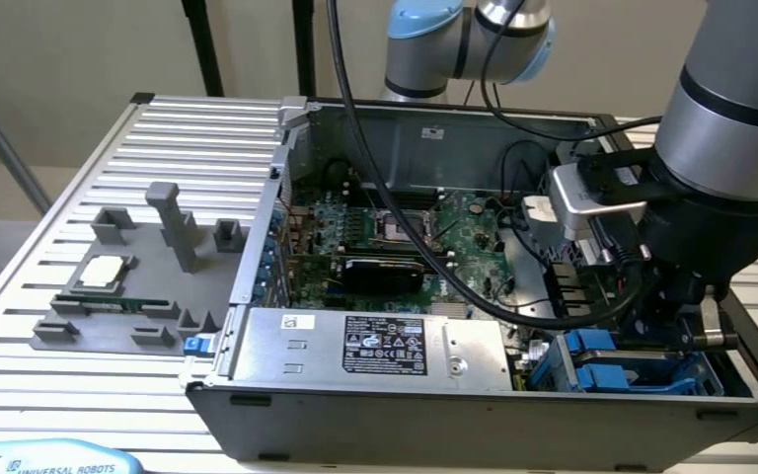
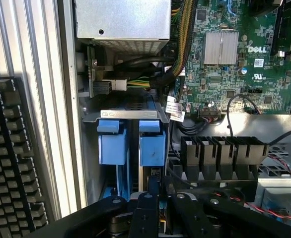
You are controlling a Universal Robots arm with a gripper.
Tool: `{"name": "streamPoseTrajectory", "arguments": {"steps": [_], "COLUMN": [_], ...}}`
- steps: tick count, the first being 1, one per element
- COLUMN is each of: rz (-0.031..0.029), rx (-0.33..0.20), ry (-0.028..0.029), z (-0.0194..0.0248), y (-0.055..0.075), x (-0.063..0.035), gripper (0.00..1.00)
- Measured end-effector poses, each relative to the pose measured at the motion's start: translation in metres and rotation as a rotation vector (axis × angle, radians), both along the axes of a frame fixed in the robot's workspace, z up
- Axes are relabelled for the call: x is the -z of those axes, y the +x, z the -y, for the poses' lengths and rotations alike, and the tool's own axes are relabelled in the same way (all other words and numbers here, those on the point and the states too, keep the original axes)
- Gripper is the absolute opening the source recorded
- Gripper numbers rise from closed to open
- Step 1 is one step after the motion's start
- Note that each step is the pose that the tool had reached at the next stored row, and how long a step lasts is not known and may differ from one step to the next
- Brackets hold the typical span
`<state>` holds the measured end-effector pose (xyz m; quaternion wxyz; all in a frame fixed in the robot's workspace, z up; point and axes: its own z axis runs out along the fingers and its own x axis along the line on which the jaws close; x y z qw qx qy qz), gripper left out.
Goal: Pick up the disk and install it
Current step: 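Insert the second disk wire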
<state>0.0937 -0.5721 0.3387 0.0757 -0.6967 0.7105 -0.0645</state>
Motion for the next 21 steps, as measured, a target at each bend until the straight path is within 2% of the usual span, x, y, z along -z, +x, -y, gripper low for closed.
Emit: {"name": "streamPoseTrajectory", "arguments": {"steps": [16,17,18,21], "rz": [0.0001,0.0001,0.0001,0.0000], "rx": [0.000,0.000,0.000,0.000], "ry": [0.0003,0.0004,0.0004,0.0003], "z": [0.0000,0.0001,0.0000,0.0001], "y": [0.0000,0.0000,0.0000,-0.0001], "x": [0.0059,0.0057,0.0049,0.0000], "gripper": [0.18,0.18,0.24,0.24]}}
